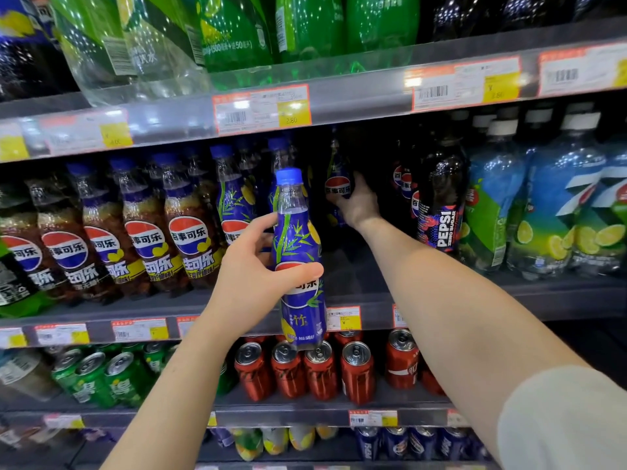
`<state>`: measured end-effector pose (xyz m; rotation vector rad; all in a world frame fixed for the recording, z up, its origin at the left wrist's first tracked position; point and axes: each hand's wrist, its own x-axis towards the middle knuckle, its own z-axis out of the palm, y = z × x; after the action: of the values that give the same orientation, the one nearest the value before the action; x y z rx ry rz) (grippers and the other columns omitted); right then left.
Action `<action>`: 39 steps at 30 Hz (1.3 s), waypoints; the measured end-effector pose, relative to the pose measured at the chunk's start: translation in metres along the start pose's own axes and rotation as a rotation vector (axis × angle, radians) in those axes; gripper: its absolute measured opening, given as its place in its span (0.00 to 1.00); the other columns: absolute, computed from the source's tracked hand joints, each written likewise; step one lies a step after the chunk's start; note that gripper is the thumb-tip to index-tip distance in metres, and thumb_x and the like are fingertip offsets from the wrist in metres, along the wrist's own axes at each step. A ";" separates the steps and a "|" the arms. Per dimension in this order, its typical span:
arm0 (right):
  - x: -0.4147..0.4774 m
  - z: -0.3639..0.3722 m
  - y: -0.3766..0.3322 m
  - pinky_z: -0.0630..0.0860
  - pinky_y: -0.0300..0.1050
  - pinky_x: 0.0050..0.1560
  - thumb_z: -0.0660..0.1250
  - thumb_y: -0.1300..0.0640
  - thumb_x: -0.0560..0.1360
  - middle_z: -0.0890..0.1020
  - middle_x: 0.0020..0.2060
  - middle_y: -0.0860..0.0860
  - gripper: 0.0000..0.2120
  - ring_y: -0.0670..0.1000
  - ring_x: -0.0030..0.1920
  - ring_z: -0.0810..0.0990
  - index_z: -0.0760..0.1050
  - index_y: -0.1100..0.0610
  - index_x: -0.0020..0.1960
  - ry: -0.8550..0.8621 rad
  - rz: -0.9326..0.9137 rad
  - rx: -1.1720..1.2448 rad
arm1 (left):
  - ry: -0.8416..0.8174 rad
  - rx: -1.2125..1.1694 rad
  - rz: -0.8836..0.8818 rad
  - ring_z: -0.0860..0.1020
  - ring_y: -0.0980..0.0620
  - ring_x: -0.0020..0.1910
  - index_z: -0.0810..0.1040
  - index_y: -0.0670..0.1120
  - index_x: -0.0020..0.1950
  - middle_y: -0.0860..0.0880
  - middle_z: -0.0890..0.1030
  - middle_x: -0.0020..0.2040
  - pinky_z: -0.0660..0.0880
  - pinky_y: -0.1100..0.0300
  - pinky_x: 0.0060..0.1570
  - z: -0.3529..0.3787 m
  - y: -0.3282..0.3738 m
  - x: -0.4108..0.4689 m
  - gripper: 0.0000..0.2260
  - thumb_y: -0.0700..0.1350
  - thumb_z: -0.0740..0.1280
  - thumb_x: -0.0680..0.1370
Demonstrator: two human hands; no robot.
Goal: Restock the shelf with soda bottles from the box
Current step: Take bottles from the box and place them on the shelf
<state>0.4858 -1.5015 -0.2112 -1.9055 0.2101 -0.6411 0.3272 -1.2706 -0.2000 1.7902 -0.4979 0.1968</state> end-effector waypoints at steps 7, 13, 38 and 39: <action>-0.010 -0.003 -0.007 0.75 0.49 0.61 0.77 0.55 0.74 0.77 0.68 0.60 0.43 0.61 0.67 0.77 0.56 0.55 0.80 -0.030 0.123 -0.221 | -0.025 0.017 -0.016 0.86 0.55 0.50 0.73 0.53 0.72 0.53 0.83 0.59 0.84 0.57 0.50 -0.002 0.006 0.003 0.37 0.43 0.84 0.66; -0.063 -0.016 -0.022 0.79 0.50 0.55 0.72 0.56 0.73 0.83 0.56 0.61 0.17 0.60 0.56 0.83 0.76 0.57 0.61 0.092 0.223 -0.051 | -0.073 -0.009 -0.014 0.86 0.56 0.49 0.74 0.52 0.70 0.53 0.84 0.56 0.81 0.64 0.46 0.002 0.015 0.011 0.35 0.40 0.84 0.66; -0.122 -0.067 -0.063 0.84 0.53 0.53 0.81 0.68 0.65 0.84 0.54 0.57 0.38 0.55 0.51 0.86 0.68 0.59 0.71 -0.136 0.081 0.198 | 0.001 0.178 0.067 0.83 0.61 0.52 0.71 0.57 0.73 0.59 0.80 0.60 0.82 0.53 0.55 -0.009 0.023 0.010 0.25 0.53 0.74 0.77; -0.117 -0.062 -0.060 0.83 0.52 0.52 0.81 0.68 0.65 0.83 0.53 0.57 0.39 0.53 0.50 0.85 0.68 0.60 0.71 -0.137 0.061 0.165 | 0.006 0.192 0.065 0.83 0.61 0.53 0.72 0.57 0.73 0.59 0.80 0.59 0.82 0.54 0.55 -0.010 0.021 0.009 0.25 0.52 0.73 0.77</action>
<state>0.3462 -1.4765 -0.1786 -1.7690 0.1233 -0.4700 0.3275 -1.2669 -0.1750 1.9608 -0.5483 0.3030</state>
